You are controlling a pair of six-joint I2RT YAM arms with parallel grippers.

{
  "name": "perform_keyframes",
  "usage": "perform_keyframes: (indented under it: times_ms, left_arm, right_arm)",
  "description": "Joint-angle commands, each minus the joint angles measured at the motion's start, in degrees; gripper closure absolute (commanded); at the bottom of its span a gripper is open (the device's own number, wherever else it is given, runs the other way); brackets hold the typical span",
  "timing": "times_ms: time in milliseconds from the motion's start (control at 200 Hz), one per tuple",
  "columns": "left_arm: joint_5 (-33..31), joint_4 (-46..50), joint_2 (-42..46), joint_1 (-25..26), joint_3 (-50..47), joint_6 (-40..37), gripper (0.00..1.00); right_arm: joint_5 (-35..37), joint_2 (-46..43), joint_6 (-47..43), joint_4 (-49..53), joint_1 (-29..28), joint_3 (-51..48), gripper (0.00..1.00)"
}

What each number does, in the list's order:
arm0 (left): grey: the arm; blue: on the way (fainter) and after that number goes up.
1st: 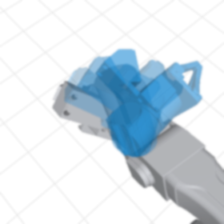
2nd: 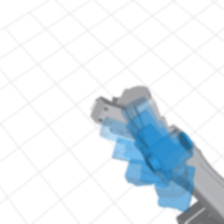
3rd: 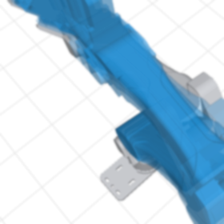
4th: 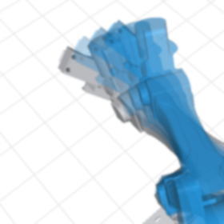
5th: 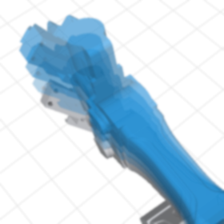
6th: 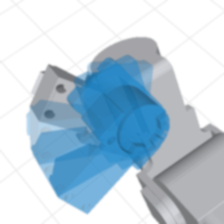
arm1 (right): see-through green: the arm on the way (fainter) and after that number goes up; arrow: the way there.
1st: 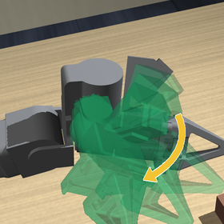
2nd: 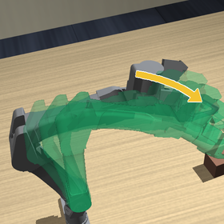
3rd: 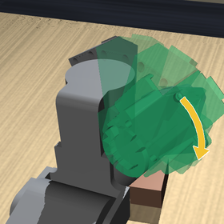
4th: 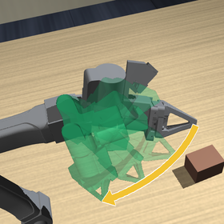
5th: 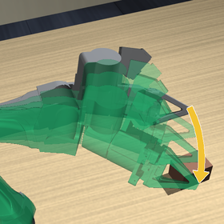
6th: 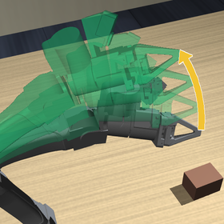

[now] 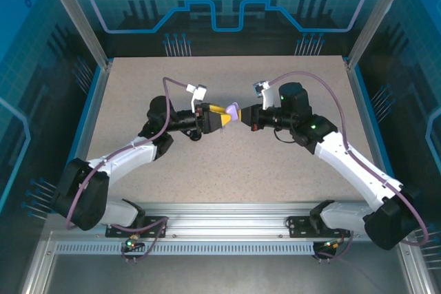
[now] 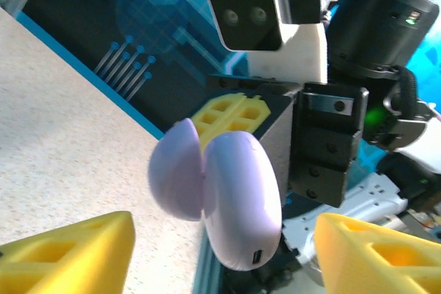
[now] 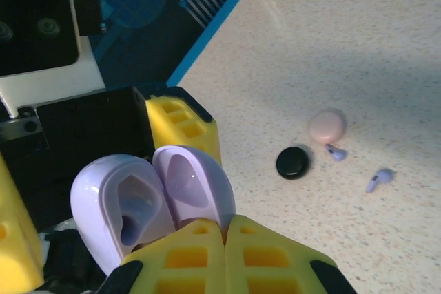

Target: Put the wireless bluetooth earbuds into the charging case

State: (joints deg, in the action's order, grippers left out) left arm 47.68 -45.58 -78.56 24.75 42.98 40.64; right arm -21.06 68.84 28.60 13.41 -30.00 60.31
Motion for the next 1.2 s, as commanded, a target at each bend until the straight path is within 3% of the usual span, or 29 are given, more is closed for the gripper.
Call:
perform_keyframes:
  times_ms: [0,370,785,1195]
  left_arm:
    - [-4.7,3.8,3.1,-0.9,0.3,-4.0,0.25]
    - [-4.9,23.0,2.9,-3.3,11.1,-14.2,0.16]
    - [-4.5,51.8,-3.5,-3.7,27.9,-34.3,0.10]
    - [-3.1,65.2,-12.4,-3.9,35.8,-44.7,0.08]
  right_arm:
    - [5.9,-2.4,-2.2,4.8,-0.2,2.5,1.00]
    - [15.1,-2.6,-5.7,12.8,2.4,5.7,1.00]
    - [17.7,-0.6,-13.1,18.1,4.0,9.9,1.00]
    - [19.0,7.4,-23.4,20.9,3.9,16.2,1.00]
